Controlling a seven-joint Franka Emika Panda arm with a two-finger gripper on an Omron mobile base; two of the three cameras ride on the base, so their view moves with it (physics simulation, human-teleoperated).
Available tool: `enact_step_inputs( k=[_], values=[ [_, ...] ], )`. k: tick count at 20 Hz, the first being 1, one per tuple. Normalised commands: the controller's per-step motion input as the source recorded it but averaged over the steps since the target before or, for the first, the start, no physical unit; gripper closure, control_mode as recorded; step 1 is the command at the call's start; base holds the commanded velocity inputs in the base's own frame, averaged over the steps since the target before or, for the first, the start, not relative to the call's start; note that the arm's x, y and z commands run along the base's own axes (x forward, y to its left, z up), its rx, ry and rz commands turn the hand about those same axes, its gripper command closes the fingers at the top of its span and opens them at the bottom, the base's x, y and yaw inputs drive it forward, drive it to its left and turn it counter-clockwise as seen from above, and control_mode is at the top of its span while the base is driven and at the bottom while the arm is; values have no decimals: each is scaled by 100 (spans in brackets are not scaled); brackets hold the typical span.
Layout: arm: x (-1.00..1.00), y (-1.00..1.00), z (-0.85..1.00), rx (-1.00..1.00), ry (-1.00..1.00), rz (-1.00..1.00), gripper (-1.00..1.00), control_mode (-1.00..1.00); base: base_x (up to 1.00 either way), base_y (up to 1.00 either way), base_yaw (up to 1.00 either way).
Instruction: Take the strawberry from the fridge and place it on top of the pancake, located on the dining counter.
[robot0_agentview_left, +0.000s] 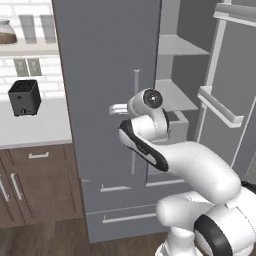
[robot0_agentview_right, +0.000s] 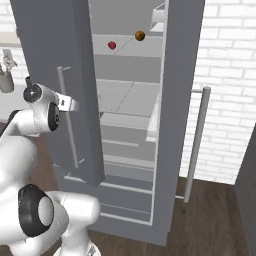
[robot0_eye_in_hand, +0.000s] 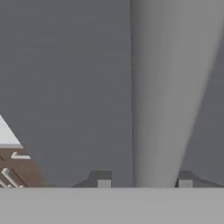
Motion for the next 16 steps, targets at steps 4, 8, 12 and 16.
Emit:
enact_step_inputs(
  k=[4,8,12,16],
  values=[
    [-66,100,0,-5,0,0,100,-100,0,0,0],
    [-54,100,-25,0,0,0,100,-100,0,0,0],
    [-48,100,-41,0,0,0,100,-100,0,0,0],
    [-29,100,-52,2,0,0,100,-100,0,0,0]
  ],
)
